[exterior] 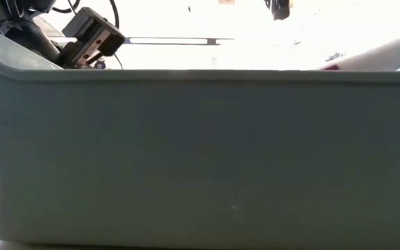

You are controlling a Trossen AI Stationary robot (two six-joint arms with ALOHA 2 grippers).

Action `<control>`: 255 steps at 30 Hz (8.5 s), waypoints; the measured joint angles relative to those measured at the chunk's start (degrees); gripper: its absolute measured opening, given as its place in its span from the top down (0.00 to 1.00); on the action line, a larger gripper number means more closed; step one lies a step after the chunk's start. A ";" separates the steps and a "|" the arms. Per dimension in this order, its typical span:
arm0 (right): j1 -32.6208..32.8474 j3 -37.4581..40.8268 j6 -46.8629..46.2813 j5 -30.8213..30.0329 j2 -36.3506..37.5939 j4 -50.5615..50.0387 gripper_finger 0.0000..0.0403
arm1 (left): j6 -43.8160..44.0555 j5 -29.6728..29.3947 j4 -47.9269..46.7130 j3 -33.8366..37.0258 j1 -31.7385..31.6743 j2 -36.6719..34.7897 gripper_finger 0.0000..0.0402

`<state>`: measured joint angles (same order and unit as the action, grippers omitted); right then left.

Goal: Pick & Place Toothbrushes
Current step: Put the violet toothbrush into the green bin

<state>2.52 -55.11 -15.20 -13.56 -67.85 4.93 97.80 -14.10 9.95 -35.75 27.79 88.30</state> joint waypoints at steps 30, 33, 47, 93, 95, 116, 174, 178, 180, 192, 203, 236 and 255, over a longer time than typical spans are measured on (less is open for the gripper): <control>0.00 0.00 0.02 0.02 0.00 -0.05 0.99 | 5.14 5.72 -34.53 -3.16 -0.04 -4.27 1.00; 0.00 0.00 0.13 0.00 0.00 -0.05 0.99 | 6.01 5.68 -40.91 -3.04 -0.04 -6.27 1.00; -0.01 0.00 0.19 0.00 0.00 0.03 0.99 | 4.93 2.79 -43.46 -3.01 -0.07 -13.55 1.00; -0.02 0.00 1.93 0.15 0.00 -0.05 0.99 | 19.74 15.26 -32.89 -3.12 -0.02 -5.88 0.54; 0.00 0.00 1.96 0.17 0.00 -0.05 0.99 | 19.76 15.92 -32.67 -3.16 -0.02 -5.07 0.54; 0.00 0.00 1.99 0.20 0.00 -0.48 0.99 | 19.71 16.89 -32.76 -3.14 0.00 -4.08 0.85; -0.02 -0.04 1.60 1.17 0.07 9.16 0.99 | -35.39 -12.91 -25.87 -3.03 -6.07 -36.73 0.95; -0.02 -0.04 1.47 3.57 0.07 10.92 0.99 | -41.99 -8.14 -20.82 -3.03 -11.08 -36.71 0.95; 0.00 -0.04 1.30 3.69 0.07 11.29 0.99 | -45.00 -5.44 -18.32 -3.03 -13.51 -36.71 0.95; 0.00 -0.04 -1.74 6.42 0.07 11.62 0.99 | -56.23 3.04 -9.67 -3.04 -22.92 -36.51 0.95; 0.00 -0.03 -5.35 5.68 0.07 11.62 0.99 | -63.61 4.86 1.55 -3.12 -24.55 -29.60 0.95; -0.13 0.00 -7.40 3.30 -7.92 15.67 0.50 | -76.98 11.30 -13.16 -24.01 -28.55 -16.16 0.95; -3.11 0.02 -7.52 6.31 -13.38 24.73 0.61 | -76.34 11.80 -12.89 -24.03 -28.55 -15.07 0.95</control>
<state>-0.58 -55.09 -22.72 -7.25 -81.23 29.66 21.45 -2.31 -2.94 -59.79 -0.75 73.23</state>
